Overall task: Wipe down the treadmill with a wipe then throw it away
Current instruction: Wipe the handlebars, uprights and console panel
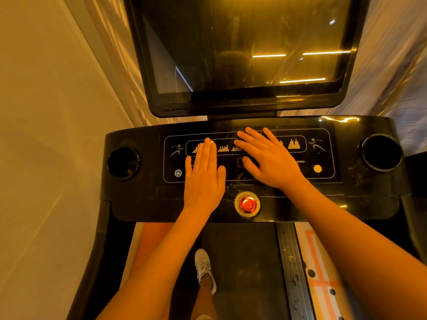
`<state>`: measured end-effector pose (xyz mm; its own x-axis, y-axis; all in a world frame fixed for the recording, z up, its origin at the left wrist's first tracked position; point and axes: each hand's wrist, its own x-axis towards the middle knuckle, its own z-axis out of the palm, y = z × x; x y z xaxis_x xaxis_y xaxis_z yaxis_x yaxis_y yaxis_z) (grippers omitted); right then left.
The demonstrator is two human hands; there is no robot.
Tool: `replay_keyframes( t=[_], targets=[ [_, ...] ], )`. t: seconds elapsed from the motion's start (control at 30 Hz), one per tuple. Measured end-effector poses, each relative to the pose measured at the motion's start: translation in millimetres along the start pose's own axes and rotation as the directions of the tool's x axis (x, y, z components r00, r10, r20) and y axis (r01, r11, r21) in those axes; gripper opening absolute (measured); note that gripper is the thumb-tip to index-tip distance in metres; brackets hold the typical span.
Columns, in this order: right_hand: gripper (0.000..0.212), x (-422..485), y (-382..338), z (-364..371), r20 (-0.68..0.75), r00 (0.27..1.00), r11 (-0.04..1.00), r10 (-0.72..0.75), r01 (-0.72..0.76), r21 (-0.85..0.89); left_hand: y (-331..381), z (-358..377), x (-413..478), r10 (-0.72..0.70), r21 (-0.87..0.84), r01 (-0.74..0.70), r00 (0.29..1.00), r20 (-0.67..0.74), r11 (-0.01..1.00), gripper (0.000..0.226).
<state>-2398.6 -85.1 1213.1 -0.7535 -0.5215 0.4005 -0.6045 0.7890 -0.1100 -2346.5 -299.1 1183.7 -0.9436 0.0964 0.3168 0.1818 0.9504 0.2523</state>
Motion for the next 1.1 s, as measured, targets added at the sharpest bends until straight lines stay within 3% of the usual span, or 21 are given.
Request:
replay_keyframes(
  t=[0.3,0.53,0.73,0.93,1.1],
  targets=[
    [0.052,0,-1,0,0.004,1.000,1.000,0.001,-0.001,0.002,1,-2,20,-0.018,-0.025,0.018,1.000,0.020,1.000,0.063],
    [0.053,0,-1,-1,0.012,1.000,1.000,0.004,-0.004,0.009,7,12,-33,-0.044,-0.013,0.044,0.999,-0.001,0.999,0.063],
    [0.053,0,-2,-1,0.017,1.000,1.000,0.005,-0.005,0.002,4,4,-10,0.000,-0.018,0.000,1.000,0.021,1.000,0.064],
    [0.052,0,-3,-2,0.012,1.000,1.000,-0.001,0.001,0.001,4,17,-65,-0.027,-0.054,0.029,0.999,0.039,0.998,0.063],
    [0.051,-1,-2,-2,0.000,1.000,1.000,-0.008,0.008,-0.008,5,14,-50,-0.028,-0.033,0.029,0.999,0.023,0.999,0.062]
  ],
)
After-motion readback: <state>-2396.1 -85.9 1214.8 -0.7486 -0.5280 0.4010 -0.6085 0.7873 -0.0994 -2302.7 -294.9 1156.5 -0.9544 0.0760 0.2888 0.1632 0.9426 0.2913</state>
